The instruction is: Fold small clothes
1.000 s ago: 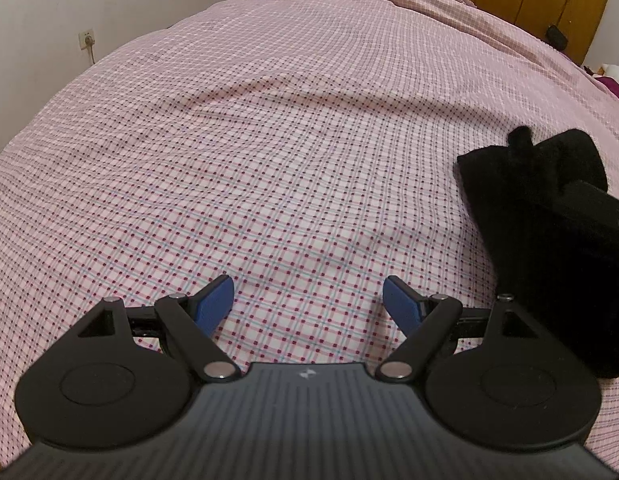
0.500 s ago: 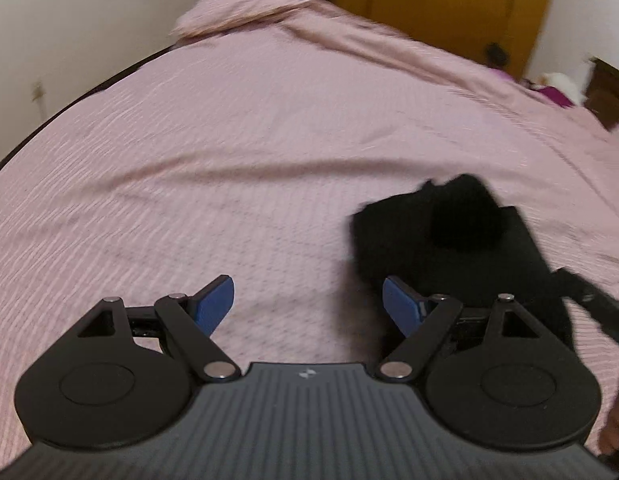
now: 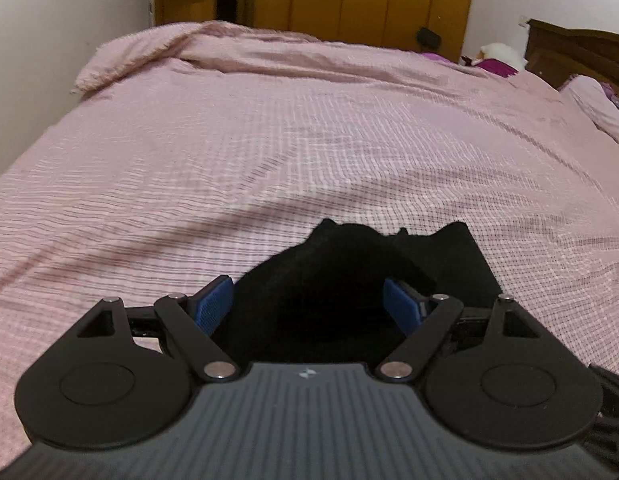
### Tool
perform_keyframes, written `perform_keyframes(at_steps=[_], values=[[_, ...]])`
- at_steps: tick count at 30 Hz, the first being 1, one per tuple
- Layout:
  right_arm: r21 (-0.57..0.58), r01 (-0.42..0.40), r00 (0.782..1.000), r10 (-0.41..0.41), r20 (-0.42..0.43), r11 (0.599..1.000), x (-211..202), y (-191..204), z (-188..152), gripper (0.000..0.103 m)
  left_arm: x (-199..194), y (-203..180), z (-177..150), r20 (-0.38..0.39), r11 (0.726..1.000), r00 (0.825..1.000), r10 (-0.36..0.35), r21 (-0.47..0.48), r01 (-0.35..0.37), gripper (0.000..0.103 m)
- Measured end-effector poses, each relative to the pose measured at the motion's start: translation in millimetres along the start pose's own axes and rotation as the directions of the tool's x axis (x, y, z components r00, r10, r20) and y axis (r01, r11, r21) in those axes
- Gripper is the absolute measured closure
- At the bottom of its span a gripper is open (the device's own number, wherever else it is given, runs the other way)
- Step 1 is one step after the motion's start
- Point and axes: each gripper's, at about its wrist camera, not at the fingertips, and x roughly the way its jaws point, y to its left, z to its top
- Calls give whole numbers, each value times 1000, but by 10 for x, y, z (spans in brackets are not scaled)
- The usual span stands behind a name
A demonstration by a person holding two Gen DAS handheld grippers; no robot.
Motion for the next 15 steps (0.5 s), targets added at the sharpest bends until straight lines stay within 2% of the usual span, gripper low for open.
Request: perform_keyframes(at_steps=[2, 3, 4, 6, 8, 9, 11, 13, 15], values=[[10, -8, 1000, 8, -5, 1000, 35, -20, -21, 45, 124, 16, -28, -12, 1000, 1000, -14, -13, 14, 30], [14, -14, 1000, 14, -8, 1000, 52, -25, -27, 45, 160, 41, -62, -13, 1000, 1000, -14, -28, 14, 58], [18, -23, 1000, 23, -10, 1000, 67, -29, -28, 44, 191, 69, -93, -13, 999, 1000, -9, -54, 8, 79], [20, -44, 999, 44, -9, 999, 75, -24, -21, 44, 135, 202, -146, 34, 990, 999, 10, -139, -5, 87], [5, -73, 997, 73, 3, 997, 71, 0, -3, 44, 36, 340, -193, 83, 979, 995, 52, -200, -34, 87], [-12, -79, 997, 79, 7, 997, 68, 28, -11, 44, 49, 377, -209, 82, 977, 993, 87, -201, -69, 87], [-44, -60, 998, 60, 0, 997, 116, 71, -41, 44, 186, 464, -252, 29, 975, 992, 124, -189, -116, 87], [-44, -50, 999, 49, -16, 998, 173, 71, -69, 41, 314, 535, -315, -22, 970, 991, 132, -201, -134, 87], [-44, -50, 998, 49, -26, 998, 205, 67, -81, 39, 279, 572, -362, -13, 972, 992, 124, -201, -124, 86]])
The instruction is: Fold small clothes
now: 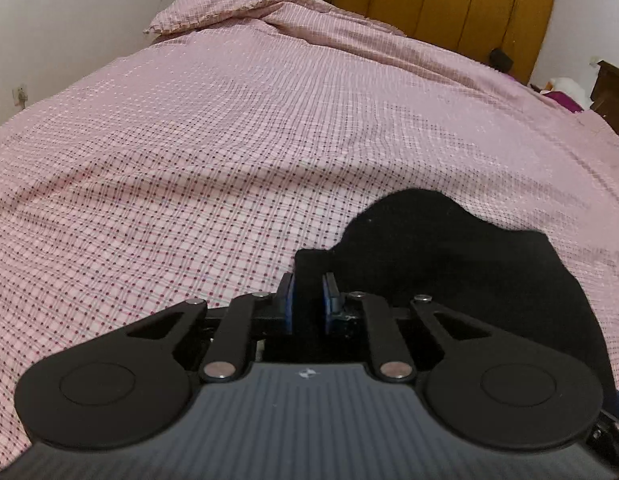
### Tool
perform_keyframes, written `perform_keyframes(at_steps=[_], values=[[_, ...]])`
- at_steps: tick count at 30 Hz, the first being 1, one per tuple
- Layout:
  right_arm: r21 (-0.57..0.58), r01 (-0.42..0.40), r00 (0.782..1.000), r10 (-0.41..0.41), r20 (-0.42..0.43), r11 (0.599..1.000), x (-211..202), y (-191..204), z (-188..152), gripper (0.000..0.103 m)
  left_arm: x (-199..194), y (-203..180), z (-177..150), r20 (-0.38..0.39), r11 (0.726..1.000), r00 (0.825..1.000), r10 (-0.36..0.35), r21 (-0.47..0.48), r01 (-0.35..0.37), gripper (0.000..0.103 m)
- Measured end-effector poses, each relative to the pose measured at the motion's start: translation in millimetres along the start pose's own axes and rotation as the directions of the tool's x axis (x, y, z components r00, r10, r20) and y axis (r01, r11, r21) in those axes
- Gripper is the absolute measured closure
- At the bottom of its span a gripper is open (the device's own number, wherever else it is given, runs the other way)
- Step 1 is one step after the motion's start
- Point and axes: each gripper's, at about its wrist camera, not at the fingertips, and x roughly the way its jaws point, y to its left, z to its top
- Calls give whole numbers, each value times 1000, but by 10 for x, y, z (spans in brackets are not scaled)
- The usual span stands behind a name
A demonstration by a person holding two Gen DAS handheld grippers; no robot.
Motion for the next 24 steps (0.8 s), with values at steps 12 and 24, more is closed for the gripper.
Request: perform_keyframes(at_steps=[12, 24], values=[[35, -12, 1000, 13, -11, 999, -158, -6, 11, 38, -701, 182, -95, -27, 985, 986, -167, -58, 165, 35], [15, -13, 1000, 14, -24, 1000, -304, 89, -90, 38, -916, 148, -581, -89, 977, 973, -213, -29, 211, 81]])
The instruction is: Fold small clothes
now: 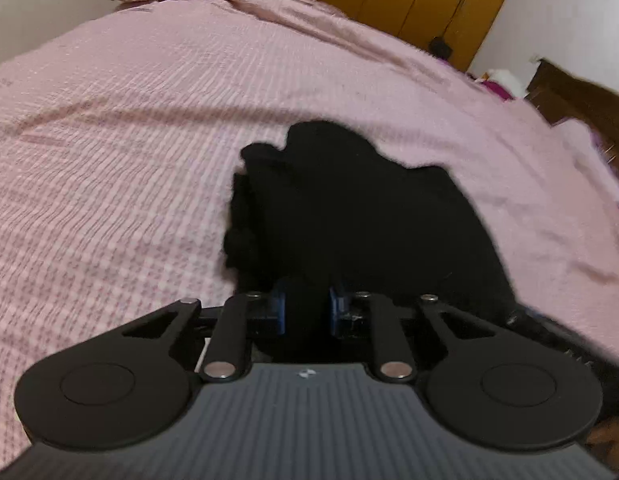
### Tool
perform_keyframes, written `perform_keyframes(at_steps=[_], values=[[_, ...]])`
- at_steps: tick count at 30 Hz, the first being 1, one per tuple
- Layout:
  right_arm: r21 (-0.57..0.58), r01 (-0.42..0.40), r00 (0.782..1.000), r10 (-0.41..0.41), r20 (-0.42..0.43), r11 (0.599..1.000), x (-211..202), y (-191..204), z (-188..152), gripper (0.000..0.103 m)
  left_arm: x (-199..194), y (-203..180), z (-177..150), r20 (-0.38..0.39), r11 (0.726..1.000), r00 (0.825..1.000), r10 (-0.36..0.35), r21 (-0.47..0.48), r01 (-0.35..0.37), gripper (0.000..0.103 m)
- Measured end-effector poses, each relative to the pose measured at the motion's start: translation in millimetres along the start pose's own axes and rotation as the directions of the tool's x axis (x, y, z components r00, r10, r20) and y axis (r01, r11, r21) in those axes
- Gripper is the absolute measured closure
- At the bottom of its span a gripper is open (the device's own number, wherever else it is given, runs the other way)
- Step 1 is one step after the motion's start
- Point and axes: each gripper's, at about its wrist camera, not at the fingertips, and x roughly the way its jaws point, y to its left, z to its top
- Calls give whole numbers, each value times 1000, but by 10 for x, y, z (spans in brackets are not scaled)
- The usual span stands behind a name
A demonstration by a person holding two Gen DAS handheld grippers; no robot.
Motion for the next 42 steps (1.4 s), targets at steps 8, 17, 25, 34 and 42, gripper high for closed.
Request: perform_keyframes(at_steps=[8, 17, 25, 34, 42], values=[[43, -11, 999, 13, -41, 999, 26, -99, -43, 34, -33, -4, 0, 29, 999, 999, 44, -20, -43, 37], [86, -13, 1000, 15, -18, 996, 116, -202, 150, 32, 222, 101, 157, -7, 996, 1000, -3, -85, 3, 20], [176, -88, 994, 99, -54, 980, 399, -391, 113, 27, 455, 112, 159, -7, 992, 997, -75, -99, 74, 13], [186, -143, 986, 156, -58, 972, 520, -374, 142, 25, 550, 118, 162, 12, 981, 988, -157, -112, 157, 13], [196, -158, 980, 178, -86, 968, 609, -318, 253, 54, 618, 141, 173, 6, 948, 966, -259, -192, 256, 47]])
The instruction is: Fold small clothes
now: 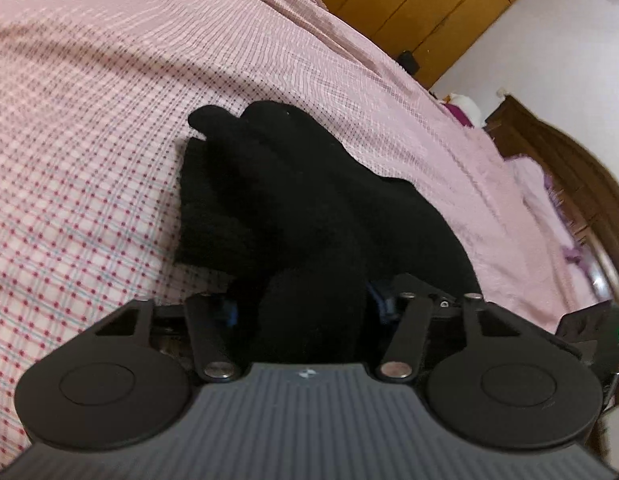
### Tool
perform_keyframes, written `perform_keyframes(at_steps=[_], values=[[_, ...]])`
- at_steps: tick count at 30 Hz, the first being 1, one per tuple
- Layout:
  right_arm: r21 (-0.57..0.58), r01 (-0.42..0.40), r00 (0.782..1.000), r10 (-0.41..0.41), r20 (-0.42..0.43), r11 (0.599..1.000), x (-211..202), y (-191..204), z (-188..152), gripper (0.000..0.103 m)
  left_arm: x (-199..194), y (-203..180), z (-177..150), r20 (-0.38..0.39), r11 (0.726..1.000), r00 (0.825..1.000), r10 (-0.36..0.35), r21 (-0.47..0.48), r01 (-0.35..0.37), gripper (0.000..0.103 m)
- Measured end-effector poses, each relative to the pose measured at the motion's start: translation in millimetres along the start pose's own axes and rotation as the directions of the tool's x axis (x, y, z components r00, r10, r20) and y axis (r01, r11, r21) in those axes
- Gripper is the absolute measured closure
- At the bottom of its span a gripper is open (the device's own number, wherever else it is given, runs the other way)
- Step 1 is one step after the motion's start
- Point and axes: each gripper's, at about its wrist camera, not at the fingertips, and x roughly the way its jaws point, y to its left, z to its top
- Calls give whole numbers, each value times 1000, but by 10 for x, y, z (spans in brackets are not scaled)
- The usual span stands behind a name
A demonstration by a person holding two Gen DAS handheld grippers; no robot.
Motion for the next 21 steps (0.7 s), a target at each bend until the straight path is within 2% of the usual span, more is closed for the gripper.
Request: perform_keyframes(at_steps=[4, 11, 15, 21], values=[[10, -15, 1000, 15, 10, 1000, -68, 67, 93, 62, -71, -16, 12, 13, 999, 999, -32, -43, 33, 54], [28, -65, 996, 63, 59, 997, -456, 128, 204, 65, -280, -327, -106, 40, 998, 997, -67, -17, 67, 57], [-2, -76, 994, 76, 83, 997, -839, 137, 206, 65, -423, -606, -292, 59, 995, 993, -98, 23, 96, 57], [-70, -56, 991, 64, 119, 996, -1508, 76, 88, 65, -615, -1054, -742, 48, 986, 988, -147, 90, 143, 57]])
